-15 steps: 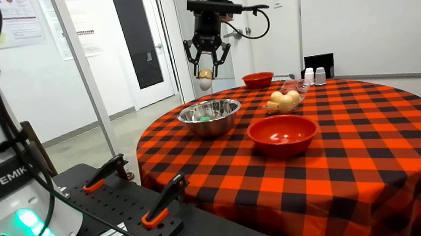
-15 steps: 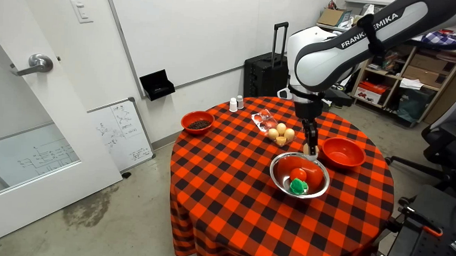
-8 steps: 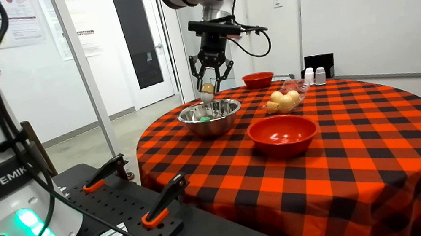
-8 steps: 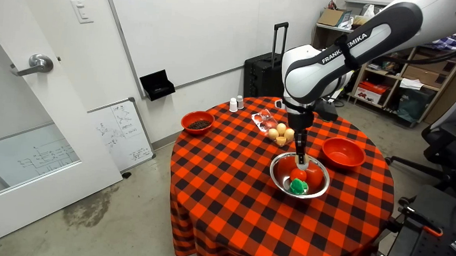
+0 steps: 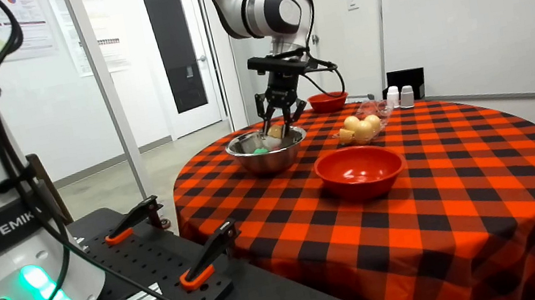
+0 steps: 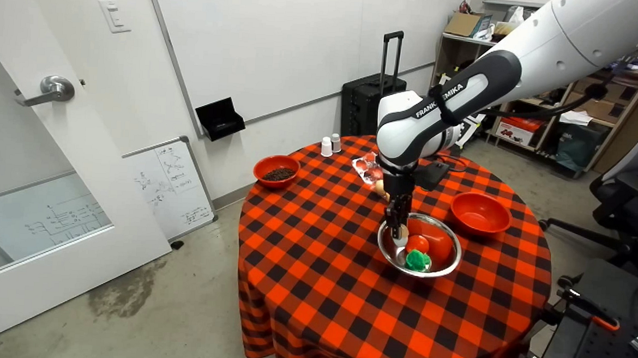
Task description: Put the broccoli and tomato in the silver bowl
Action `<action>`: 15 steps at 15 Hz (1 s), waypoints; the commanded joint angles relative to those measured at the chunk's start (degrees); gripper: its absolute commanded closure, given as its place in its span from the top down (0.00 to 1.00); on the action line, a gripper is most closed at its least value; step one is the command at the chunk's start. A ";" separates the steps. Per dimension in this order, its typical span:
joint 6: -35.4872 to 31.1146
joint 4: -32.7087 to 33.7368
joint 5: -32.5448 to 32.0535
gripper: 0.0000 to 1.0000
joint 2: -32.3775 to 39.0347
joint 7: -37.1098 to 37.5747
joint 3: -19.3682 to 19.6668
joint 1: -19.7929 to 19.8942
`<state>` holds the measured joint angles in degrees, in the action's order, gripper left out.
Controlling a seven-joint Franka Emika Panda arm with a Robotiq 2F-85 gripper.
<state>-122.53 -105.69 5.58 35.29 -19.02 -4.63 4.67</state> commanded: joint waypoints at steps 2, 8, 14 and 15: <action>-0.45 4.92 0.70 0.21 4.34 4.51 0.03 -0.99; -0.33 6.36 0.64 0.21 5.56 5.75 0.10 -0.66; -1.21 5.94 0.74 0.24 4.98 5.54 0.18 -0.02; -1.36 5.81 0.64 0.20 4.88 5.51 0.23 0.00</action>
<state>-123.17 -100.62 5.58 39.75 -14.04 -4.56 4.65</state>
